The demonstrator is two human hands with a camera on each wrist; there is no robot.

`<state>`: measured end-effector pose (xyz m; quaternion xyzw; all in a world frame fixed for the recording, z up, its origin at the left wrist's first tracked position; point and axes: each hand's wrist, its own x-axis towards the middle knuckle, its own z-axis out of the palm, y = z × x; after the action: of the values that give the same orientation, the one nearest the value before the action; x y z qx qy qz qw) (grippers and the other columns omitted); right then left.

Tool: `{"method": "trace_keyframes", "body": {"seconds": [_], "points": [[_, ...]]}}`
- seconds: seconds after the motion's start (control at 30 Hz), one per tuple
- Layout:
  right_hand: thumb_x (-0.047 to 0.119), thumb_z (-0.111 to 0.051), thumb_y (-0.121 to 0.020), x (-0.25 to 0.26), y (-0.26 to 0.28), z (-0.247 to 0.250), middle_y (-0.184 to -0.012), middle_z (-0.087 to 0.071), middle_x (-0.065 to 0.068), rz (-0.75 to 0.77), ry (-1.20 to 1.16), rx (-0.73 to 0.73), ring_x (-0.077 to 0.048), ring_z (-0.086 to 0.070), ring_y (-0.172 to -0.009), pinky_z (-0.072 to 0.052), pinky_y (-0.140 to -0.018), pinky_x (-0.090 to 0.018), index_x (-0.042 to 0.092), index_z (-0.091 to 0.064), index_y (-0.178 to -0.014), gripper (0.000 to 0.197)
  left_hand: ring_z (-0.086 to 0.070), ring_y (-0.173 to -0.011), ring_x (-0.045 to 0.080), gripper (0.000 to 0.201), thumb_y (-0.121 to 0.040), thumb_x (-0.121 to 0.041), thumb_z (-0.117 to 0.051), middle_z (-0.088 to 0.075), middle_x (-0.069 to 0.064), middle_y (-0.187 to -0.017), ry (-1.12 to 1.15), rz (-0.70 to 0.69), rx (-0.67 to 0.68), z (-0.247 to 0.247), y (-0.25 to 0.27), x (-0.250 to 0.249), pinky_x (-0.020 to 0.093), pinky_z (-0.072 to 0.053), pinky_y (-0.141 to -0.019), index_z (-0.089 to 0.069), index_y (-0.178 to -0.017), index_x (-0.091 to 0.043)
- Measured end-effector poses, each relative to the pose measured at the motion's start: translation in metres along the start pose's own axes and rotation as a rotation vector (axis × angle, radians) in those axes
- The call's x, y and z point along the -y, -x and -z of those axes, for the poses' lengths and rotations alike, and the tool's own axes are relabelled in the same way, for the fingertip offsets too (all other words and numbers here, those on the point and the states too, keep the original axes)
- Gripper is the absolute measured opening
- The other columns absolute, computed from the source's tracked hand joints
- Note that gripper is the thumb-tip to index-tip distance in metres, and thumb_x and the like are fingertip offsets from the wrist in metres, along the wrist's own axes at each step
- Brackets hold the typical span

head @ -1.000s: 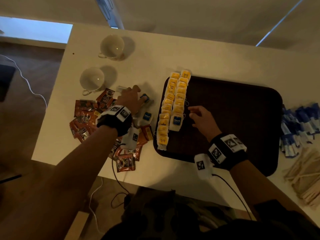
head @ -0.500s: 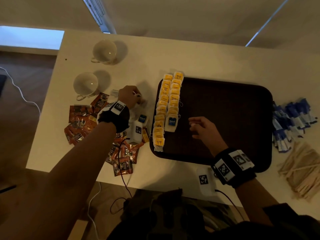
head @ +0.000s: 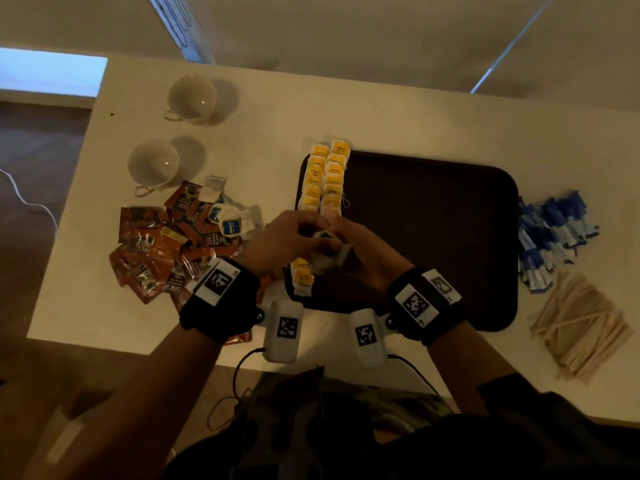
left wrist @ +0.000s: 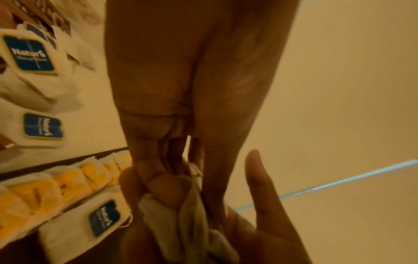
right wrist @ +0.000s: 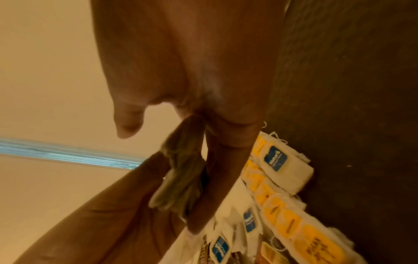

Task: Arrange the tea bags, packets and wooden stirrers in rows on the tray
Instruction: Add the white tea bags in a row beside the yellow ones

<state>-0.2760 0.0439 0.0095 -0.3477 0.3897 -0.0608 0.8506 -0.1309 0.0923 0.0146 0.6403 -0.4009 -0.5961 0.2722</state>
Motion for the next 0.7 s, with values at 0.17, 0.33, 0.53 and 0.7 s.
{"method": "trace_keyframes", "body": {"seconds": [0.17, 0.33, 0.53, 0.7], "points": [[0.033, -0.043, -0.098, -0.016, 0.016, 0.014, -0.103, -0.064, -0.006, -0.054, 0.005, 0.008, -0.014, -0.067, -0.083, -0.055, -0.068, -0.026, 0.012, -0.05, -0.131, 0.039, -0.066, -0.089, 0.002, 0.03, -0.08, -0.011, -0.07, -0.068, 0.0, -0.102, -0.009, 0.025, 0.029, -0.008, 0.006, 0.006, 0.013, -0.053, -0.068, -0.061, -0.108, -0.017], [0.028, -0.039, -0.1, -0.023, 0.027, 0.026, -0.102, -0.064, -0.012, -0.065, -0.035, -0.034, -0.019, -0.066, -0.082, -0.056, -0.071, -0.027, 0.007, -0.051, -0.126, 0.035, -0.067, -0.093, 0.011, 0.033, -0.081, -0.01, -0.068, -0.068, 0.004, -0.101, 0.048, 0.056, 0.064, -0.017, 0.014, 0.011, 0.023, -0.054, -0.079, -0.06, -0.113, -0.014], [0.025, -0.039, -0.1, -0.029, 0.033, 0.031, -0.112, -0.061, -0.013, -0.1, -0.03, -0.045, -0.023, -0.064, -0.093, -0.055, -0.077, -0.035, 0.009, -0.049, -0.128, 0.034, -0.067, -0.09, 0.016, 0.024, -0.084, -0.007, -0.065, -0.068, 0.006, -0.096, 0.034, 0.023, -0.032, -0.04, 0.014, 0.02, 0.024, -0.056, -0.075, -0.062, -0.108, -0.012], [0.013, -0.043, -0.098, -0.034, 0.04, 0.042, -0.109, -0.056, -0.009, -0.126, 0.08, -0.077, -0.02, -0.059, -0.092, -0.057, -0.073, -0.03, 0.014, -0.053, -0.114, 0.019, -0.064, -0.098, 0.018, 0.023, -0.085, -0.005, -0.062, -0.065, 0.008, -0.106, 0.065, 0.058, -0.049, -0.043, 0.013, 0.022, 0.023, -0.056, -0.077, -0.063, -0.108, -0.009]]}}
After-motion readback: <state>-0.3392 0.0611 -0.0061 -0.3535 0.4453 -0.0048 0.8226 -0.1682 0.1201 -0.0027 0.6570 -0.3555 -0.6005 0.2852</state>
